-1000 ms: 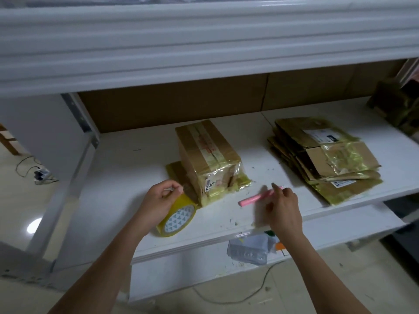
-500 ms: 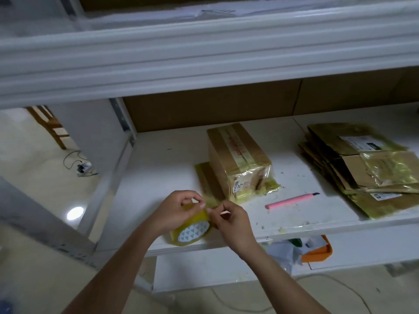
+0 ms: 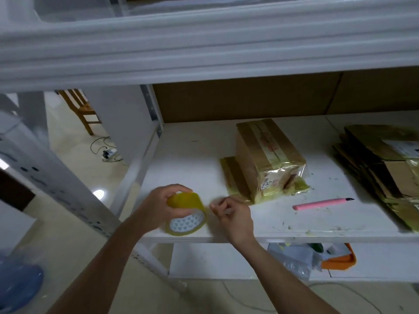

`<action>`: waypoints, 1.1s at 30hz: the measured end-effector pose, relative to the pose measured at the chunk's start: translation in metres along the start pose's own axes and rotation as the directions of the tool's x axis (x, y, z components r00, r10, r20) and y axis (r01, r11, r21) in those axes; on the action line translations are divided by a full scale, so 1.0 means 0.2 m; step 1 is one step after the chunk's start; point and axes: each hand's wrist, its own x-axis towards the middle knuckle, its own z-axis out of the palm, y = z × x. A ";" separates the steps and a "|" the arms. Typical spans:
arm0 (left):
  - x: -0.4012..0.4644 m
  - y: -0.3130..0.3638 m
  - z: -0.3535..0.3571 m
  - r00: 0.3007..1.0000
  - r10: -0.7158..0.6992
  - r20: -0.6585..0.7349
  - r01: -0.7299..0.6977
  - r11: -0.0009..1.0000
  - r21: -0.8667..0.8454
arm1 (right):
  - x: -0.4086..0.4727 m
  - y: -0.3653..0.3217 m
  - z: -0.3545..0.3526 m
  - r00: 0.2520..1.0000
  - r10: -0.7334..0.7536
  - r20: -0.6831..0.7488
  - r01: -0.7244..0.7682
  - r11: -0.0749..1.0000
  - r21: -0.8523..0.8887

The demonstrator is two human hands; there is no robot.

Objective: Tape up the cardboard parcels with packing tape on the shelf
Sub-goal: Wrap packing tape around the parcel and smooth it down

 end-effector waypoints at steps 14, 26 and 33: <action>0.10 0.11 0.08 0.993 -0.117 -0.003 0.110 0.928 0.355 | 0.07 0.18 0.15 0.995 -0.098 -0.012 0.073 0.814 -0.576; 0.14 0.21 0.06 0.996 -0.057 0.063 0.002 0.757 0.654 | -0.12 -0.07 -0.24 0.857 -0.424 -0.293 0.340 0.893 -0.296; 0.29 0.42 0.40 0.996 -0.058 0.066 0.071 0.974 -0.215 | 0.20 -0.14 -0.78 0.853 -0.359 -0.379 0.280 0.928 -0.247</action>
